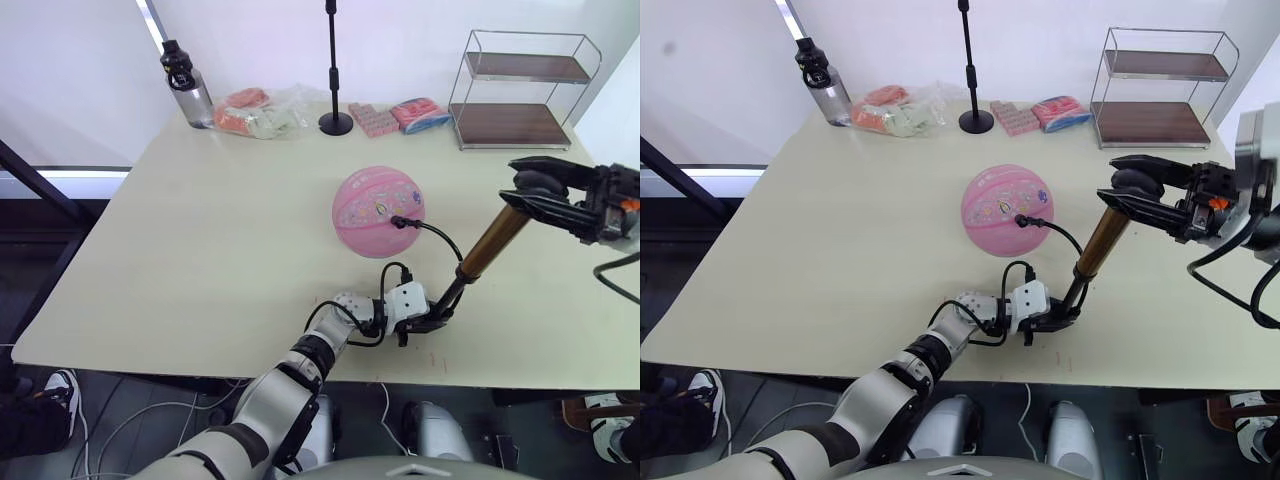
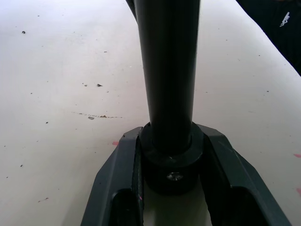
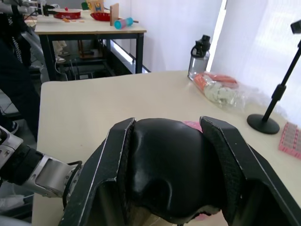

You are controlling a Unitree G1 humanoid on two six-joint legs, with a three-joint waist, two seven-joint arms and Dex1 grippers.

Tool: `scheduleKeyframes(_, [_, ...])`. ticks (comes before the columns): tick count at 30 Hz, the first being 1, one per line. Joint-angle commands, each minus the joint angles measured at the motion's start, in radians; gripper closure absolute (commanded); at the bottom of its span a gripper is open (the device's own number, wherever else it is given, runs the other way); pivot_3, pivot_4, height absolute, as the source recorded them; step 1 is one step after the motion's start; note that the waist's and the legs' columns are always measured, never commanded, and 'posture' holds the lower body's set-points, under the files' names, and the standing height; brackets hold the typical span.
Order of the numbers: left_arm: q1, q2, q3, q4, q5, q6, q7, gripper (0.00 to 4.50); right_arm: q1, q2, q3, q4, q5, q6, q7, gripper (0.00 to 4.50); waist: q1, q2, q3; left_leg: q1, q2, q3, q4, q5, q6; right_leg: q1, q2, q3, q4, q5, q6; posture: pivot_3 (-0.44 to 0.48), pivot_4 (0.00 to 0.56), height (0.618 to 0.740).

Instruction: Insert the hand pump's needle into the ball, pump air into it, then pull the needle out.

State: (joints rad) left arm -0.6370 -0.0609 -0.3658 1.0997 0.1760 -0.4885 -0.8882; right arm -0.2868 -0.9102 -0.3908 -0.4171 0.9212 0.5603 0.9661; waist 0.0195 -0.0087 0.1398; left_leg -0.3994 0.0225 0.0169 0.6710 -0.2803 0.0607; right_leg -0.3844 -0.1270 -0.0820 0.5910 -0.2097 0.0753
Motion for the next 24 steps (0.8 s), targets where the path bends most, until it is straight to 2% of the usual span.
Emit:
scheduleKeyframes(1, [0.057, 0.051, -0.039, 0.113, 0.072, 0.070, 0.015, 3.40, 0.065, 0.057, 0.053, -0.001, -0.130, -0.127, 0.018, 2.85, -0.001, 0.000, -0.001, 0.000, 0.000, 0.000, 0.000, 0.000, 0.000, 0.000, 0.000, 0.000, 0.000, 0.000, 0.000, 0.000, 0.150, 0.740])
scheduleKeyframes(3, [0.056, 0.051, -0.039, 0.113, 0.071, 0.071, 0.018, 3.40, 0.113, 0.125, 0.106, 0.043, -0.209, -0.210, 0.017, 2.85, -0.004, -0.004, -0.005, 0.003, 0.000, 0.000, 0.000, 0.000, 0.000, 0.002, 0.001, 0.000, 0.000, 0.000, 0.001, 0.000, 0.150, 0.740])
scheduleKeyframes(5, [0.057, 0.050, -0.040, 0.112, 0.071, 0.071, 0.019, 3.40, 0.156, 0.129, 0.173, 0.087, -0.301, -0.291, 0.069, 2.85, -0.006, -0.006, -0.008, 0.003, 0.002, 0.000, 0.000, 0.000, 0.000, 0.002, 0.002, 0.000, 0.000, -0.001, 0.001, 0.000, 0.150, 0.740])
scheduleKeyframes(18, [0.059, 0.052, -0.031, 0.111, 0.074, 0.077, 0.032, 3.40, 0.230, 0.291, 0.384, 0.422, -0.532, -0.567, 0.062, 2.85, -0.006, -0.011, -0.020, 0.005, 0.003, 0.000, 0.000, 0.000, 0.000, 0.002, 0.002, 0.000, 0.001, 0.000, -0.001, 0.000, 0.150, 0.740])
scheduleKeyframes(24, [0.060, 0.056, -0.029, 0.109, 0.074, 0.076, 0.035, 3.40, 0.233, 0.286, 0.376, 0.372, -0.502, -0.571, 0.049, 2.85, -0.006, -0.013, -0.021, 0.010, 0.004, 0.000, 0.000, -0.003, -0.005, 0.005, 0.002, 0.000, 0.001, 0.000, 0.000, 0.000, 0.150, 0.740])
